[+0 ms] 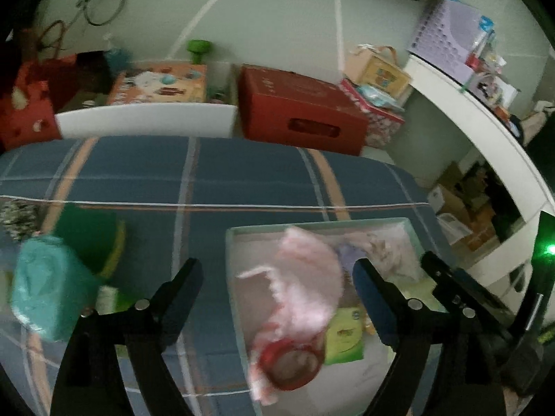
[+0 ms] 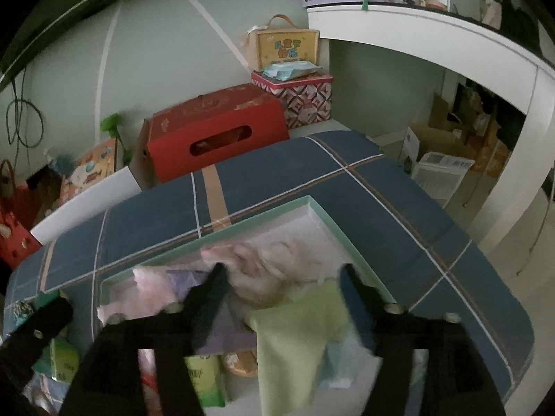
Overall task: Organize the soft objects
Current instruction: 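Carry the pink cloth and purple packet into the white tray and release both, then withdraw both grippers from the tray back toward the pile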
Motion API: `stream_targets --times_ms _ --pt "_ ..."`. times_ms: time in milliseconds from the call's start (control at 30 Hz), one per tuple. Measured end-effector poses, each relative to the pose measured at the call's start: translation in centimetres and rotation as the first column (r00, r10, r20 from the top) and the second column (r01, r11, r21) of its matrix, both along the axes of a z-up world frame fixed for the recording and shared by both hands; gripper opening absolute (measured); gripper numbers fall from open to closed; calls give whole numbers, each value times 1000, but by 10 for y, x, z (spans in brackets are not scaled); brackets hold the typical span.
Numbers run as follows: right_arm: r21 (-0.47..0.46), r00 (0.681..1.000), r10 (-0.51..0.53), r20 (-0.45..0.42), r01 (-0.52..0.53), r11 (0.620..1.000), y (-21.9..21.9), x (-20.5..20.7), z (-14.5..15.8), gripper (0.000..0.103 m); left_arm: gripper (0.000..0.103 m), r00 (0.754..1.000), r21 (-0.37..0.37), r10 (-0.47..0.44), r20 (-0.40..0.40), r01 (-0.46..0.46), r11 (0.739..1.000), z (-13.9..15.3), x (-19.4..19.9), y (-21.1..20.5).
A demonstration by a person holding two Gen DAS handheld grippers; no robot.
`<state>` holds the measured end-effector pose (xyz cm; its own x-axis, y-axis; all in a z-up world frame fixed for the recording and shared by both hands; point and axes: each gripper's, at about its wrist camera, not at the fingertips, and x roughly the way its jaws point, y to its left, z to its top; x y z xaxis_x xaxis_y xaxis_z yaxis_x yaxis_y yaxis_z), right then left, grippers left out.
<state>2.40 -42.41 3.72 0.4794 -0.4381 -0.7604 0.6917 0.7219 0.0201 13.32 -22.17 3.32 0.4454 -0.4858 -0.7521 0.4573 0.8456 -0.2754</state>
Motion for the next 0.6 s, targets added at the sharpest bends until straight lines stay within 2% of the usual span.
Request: stream_targets --times_ms 67,200,300,600 --pt "2 1000 0 -16 0 1000 3 0 3 93 101 1000 27 27 6 -27 999 2 0 8" --pt "68 1000 -6 -24 7 998 4 -4 7 100 101 995 95 89 35 -92 991 4 -1 27" --pt "80 999 -17 -32 19 997 8 -8 11 101 101 993 138 111 39 -115 984 3 -2 42" --pt "29 998 38 -55 -36 999 38 -1 29 101 101 979 128 197 53 -203 971 14 -7 94"
